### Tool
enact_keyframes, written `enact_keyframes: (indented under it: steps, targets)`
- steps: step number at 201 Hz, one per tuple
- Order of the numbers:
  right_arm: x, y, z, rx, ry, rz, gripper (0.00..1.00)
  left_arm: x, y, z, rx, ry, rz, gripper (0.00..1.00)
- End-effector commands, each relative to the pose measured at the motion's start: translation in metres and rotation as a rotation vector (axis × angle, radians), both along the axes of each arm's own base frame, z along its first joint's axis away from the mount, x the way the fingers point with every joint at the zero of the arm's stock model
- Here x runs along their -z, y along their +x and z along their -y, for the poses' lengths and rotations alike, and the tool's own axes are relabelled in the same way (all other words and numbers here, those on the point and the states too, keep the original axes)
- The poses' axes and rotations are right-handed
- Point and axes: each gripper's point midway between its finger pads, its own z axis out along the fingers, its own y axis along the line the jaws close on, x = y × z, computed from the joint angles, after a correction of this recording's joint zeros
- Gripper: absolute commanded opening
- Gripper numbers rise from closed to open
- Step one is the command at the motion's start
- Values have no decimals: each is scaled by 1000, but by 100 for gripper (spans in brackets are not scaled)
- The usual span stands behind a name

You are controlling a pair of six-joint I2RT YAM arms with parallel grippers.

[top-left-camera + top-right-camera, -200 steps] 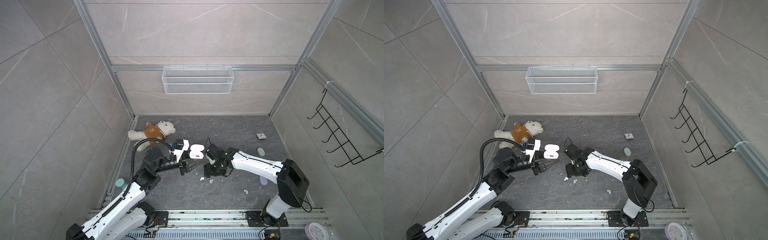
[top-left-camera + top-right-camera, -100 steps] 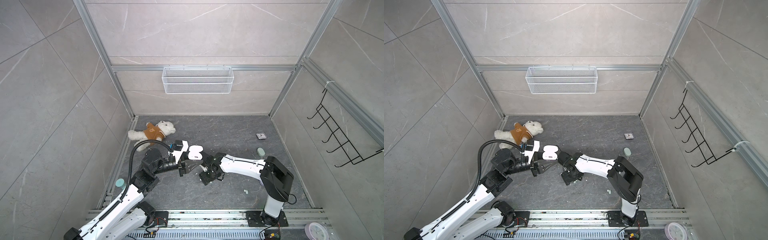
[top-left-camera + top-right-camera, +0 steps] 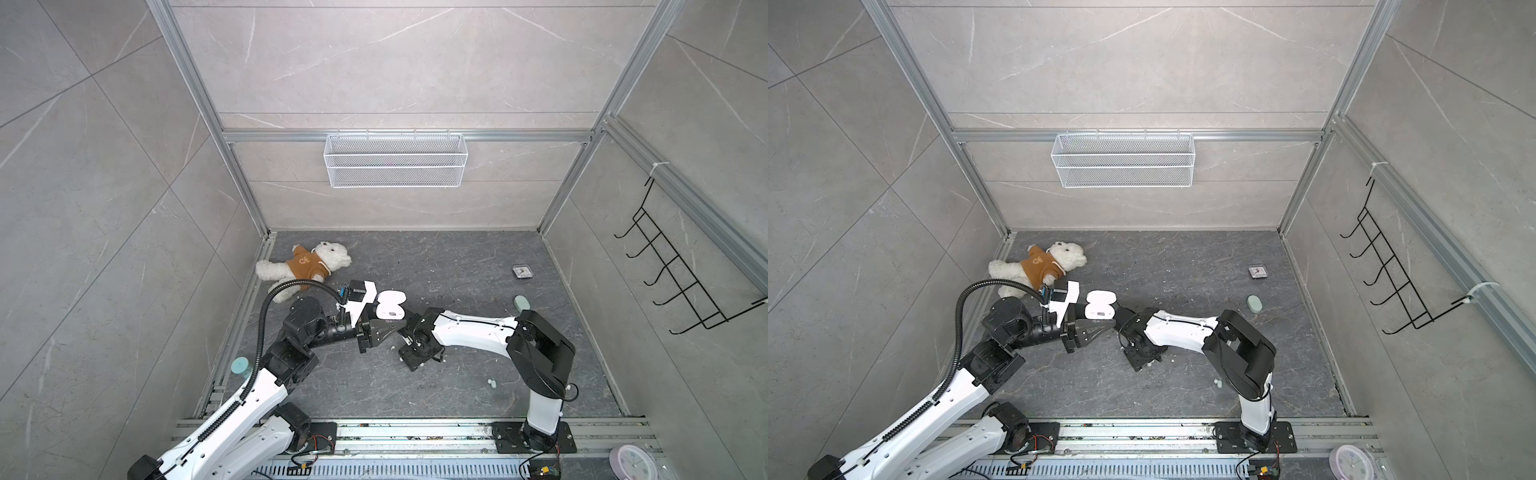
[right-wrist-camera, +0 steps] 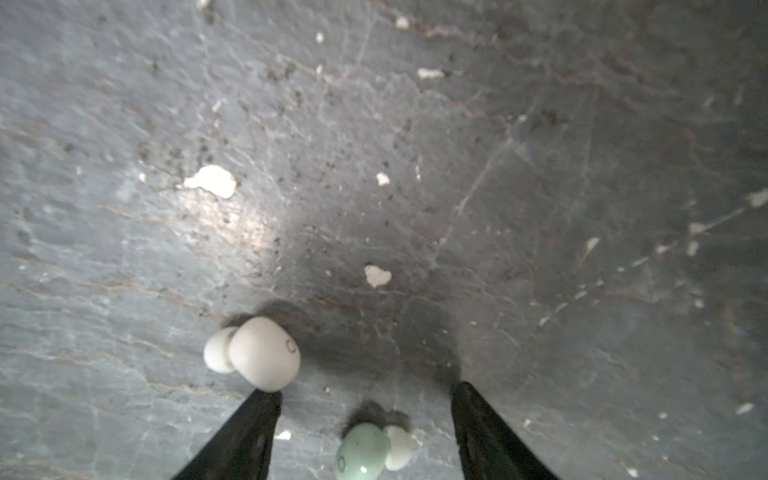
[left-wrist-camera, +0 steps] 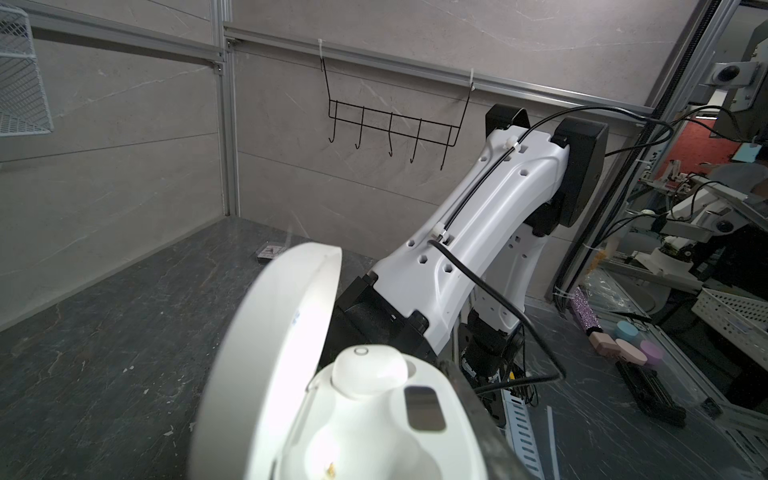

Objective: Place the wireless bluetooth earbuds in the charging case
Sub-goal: 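Move the right gripper toward the remaining earbuds on the table, then lower the open right gripper around a white earbud on the table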

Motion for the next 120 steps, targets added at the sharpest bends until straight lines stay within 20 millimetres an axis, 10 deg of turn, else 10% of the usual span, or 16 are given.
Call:
enact_keyframes:
  steps: [1, 120]
  targets:
    - [5, 9, 2, -3, -50, 41, 68, -25, -2, -4, -12, -44, 82, 15]
    - [0, 28, -1, 23, -63, 94, 66, -25, -2, -3, -9, -44, 74, 16]
